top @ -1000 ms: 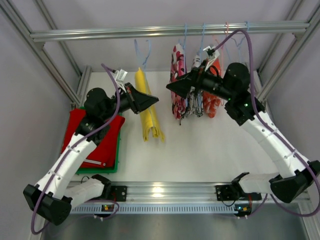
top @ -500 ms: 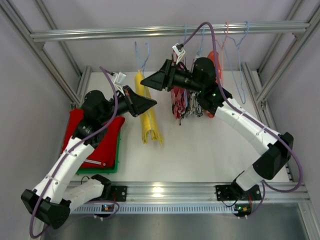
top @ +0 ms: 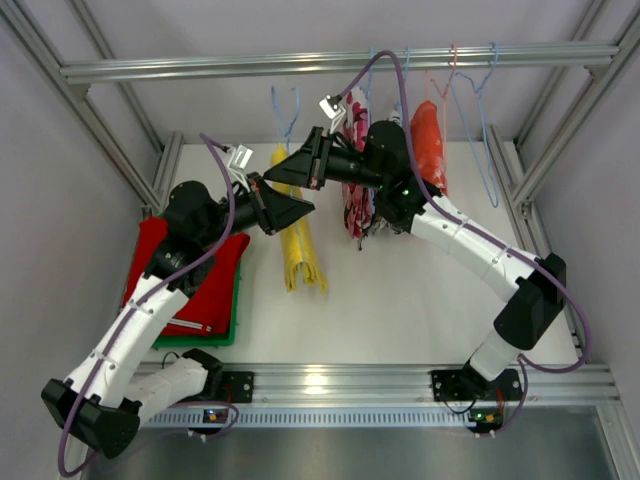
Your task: Remove the trousers from the hanger
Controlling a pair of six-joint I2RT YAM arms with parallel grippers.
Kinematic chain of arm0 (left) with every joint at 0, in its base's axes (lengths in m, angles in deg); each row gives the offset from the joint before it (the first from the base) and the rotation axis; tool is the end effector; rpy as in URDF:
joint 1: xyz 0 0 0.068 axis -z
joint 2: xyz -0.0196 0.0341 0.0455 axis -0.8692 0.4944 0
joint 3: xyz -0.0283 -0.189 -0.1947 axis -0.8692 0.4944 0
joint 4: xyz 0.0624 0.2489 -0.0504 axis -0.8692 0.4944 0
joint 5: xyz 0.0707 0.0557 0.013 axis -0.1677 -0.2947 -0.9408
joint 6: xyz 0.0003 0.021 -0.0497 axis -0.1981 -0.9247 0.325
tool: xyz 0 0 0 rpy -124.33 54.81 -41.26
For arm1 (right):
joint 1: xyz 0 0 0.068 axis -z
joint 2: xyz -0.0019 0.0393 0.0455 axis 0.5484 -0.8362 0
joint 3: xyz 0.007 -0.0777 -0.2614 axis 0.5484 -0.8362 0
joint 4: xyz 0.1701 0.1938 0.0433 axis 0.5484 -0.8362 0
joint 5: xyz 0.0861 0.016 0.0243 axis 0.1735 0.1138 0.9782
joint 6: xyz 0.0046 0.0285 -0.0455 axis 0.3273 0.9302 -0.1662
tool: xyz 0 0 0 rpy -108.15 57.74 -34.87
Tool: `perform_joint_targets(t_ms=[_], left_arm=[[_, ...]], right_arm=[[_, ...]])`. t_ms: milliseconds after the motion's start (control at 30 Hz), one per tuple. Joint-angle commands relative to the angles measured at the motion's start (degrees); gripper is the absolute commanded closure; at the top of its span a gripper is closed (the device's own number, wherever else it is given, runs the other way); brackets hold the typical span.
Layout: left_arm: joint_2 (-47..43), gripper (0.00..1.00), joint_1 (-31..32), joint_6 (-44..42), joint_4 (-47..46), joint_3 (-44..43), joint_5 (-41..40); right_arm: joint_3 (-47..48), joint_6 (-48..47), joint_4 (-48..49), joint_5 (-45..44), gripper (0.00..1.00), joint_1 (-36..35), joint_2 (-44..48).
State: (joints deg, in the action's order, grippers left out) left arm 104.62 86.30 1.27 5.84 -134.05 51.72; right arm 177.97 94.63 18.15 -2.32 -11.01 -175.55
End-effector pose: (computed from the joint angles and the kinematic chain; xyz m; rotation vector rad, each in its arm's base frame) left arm 0.1884 -0.1145 0.4195 0.3765 1.6323 -1.3170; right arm 0.2616 0.2831 0.4462 -0.4142 1.6958 1.7952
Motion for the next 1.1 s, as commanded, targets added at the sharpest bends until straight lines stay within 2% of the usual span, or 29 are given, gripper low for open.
perform_joint_targets(t_ms=[0,33,67,167,200,300,500,600,667,767,867,933,1067], left_arm=[[-2.6,0.96,0.1,-3.6,-9.3,-3.2,-1.8],[-2.9,0.93,0.2,-4.4,-8.7,-3.1,-2.5],[-3.1,0.90,0.2,-5.3,-8.0,-2.8,-3.1],[-5.1,0.56,0.0,-10.1,-4.9,-2.6,-6.5],[-6.4,0.34,-0.2,-12.7,-3.6,-2.7,-8.4],[-8.8,0.01,-1.7,-16.0,3.2,-4.2,-14.1],[-14.4,0.01,-6.1,-24.9,14.4,-5.1,-25.4],[-19.5,0.01,-6.4,-31.2,16.5,-1.4,-22.3],[-22.9,0.01,-6.5,-34.2,16.1,1.4,-16.0],[-28.7,0.01,-6.4,-36.5,16.8,6.1,-14.3],[-29.9,0.01,-6.4,-36.8,20.9,6.7,-13.9],[-30.5,0.01,-6.5,-39.8,21.7,6.8,-11.5],[-29.3,0.01,-6.4,-39.7,20.6,6.6,-10.2]], right_arm=[[3.5,1.6,4.3,0.4,0.83,-1.4,0.8],[4.1,1.8,3.8,0.0,0.97,-1.4,1.3],[4.5,1.8,3.0,-0.3,1.00,-1.3,1.4],[6.7,1.9,1.8,-1.5,1.00,-1.3,2.2],[7.4,1.8,1.2,-2.0,1.00,-1.1,2.2],[9.9,2.2,0.1,-3.8,1.00,0.7,3.1],[13.7,4.5,-2.2,-6.4,1.00,1.8,4.0],[15.0,6.0,-3.8,-8.2,1.00,2.0,4.3],[15.9,7.1,-5.5,-9.7,1.00,1.9,4.3],[17.6,8.4,-7.9,-11.6,1.00,2.1,3.8],[19.3,9.6,-9.9,-13.9,1.00,2.1,2.3],[21.1,11.4,-11.7,-15.3,1.00,2.0,1.0],[23.8,12.7,-13.1,-17.0,1.00,1.9,-0.9]])
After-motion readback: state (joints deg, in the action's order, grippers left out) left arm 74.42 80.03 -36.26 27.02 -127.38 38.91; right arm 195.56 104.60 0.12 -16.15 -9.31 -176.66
